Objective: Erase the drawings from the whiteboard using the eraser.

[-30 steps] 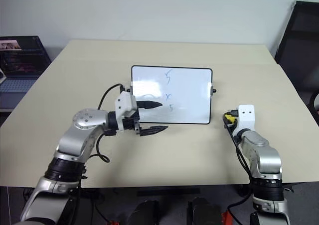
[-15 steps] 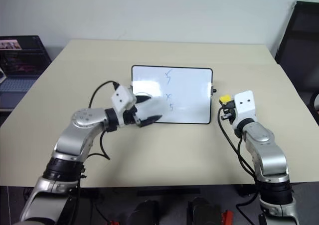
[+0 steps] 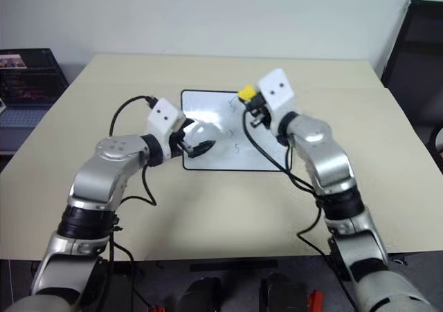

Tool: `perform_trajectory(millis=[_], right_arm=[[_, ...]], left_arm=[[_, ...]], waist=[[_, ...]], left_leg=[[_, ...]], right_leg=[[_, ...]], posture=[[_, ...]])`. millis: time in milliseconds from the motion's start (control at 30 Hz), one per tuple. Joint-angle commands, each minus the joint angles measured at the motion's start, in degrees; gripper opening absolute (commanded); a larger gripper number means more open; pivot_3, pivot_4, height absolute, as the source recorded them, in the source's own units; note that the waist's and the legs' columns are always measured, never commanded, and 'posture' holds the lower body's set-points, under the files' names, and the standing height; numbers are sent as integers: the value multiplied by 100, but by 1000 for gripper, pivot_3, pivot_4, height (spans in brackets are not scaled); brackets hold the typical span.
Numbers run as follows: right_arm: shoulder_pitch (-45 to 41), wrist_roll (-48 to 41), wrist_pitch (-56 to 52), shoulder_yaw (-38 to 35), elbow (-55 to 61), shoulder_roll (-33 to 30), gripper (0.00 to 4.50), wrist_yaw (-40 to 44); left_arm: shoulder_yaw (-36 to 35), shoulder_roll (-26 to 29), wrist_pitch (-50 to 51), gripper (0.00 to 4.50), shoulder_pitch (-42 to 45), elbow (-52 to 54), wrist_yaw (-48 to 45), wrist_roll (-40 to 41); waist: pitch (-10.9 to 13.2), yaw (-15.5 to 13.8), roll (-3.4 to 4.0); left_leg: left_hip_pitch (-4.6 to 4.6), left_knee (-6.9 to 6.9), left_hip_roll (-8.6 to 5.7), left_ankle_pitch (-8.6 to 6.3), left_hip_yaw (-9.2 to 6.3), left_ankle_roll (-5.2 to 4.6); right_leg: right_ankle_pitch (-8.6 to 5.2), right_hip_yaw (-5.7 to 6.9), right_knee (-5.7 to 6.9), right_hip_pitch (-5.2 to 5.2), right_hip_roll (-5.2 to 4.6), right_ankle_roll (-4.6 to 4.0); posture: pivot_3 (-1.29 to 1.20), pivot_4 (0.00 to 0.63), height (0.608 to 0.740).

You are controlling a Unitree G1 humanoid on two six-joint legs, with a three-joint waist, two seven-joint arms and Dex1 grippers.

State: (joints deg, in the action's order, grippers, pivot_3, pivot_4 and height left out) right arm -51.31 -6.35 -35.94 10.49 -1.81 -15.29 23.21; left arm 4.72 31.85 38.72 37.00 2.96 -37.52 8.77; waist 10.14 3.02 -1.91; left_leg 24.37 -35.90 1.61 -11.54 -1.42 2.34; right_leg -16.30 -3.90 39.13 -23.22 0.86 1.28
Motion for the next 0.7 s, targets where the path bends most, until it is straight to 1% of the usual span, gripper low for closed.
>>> perform_trajectory(millis=[33, 167, 300, 500, 700], right_arm=[[-672, 64, 244, 43, -825, 251, 1003, 165], [-1203, 185, 687, -24, -2112, 524, 1003, 176], [-1456, 286, 1046, -61, -2914, 635, 1003, 153], [-1631, 428, 1388, -160, -3602, 641, 1003, 25], [-1722, 473, 1564, -258, -3796, 651, 1000, -90]], left_arm=[[-38, 124, 40, 4500, 198, 295, -2, -39], [-47, 209, -49, 4500, 257, 205, -51, -74], [-46, 254, -92, 4500, 228, 202, -87, -83], [-5, 258, -158, 4500, 134, 257, -110, -118], [33, 229, -225, 4500, 121, 231, -117, -125]], waist=[[0, -2, 0], [0, -2, 0], [0, -13, 0], [1, -7, 1], [1, 3, 1]], left_leg=[[0, -1, 1, 0, 0, 0], [0, 1, 0, 0, -2, 0], [1, 1, -3, 0, -2, 0], [2, 1, -2, 0, -3, 0], [1, -7, -3, 0, -4, 0]], right_leg=[[0, 1, 3, 0, -1, 0], [1, 5, 5, -2, -4, -2], [1, 6, 4, -2, -8, -2], [1, 6, 10, -4, -9, -2], [1, 5, 30, -6, -9, -2]], posture=[[0, 150, 740], [0, 150, 740], [0, 150, 740], [0, 150, 740], [0, 150, 740]])
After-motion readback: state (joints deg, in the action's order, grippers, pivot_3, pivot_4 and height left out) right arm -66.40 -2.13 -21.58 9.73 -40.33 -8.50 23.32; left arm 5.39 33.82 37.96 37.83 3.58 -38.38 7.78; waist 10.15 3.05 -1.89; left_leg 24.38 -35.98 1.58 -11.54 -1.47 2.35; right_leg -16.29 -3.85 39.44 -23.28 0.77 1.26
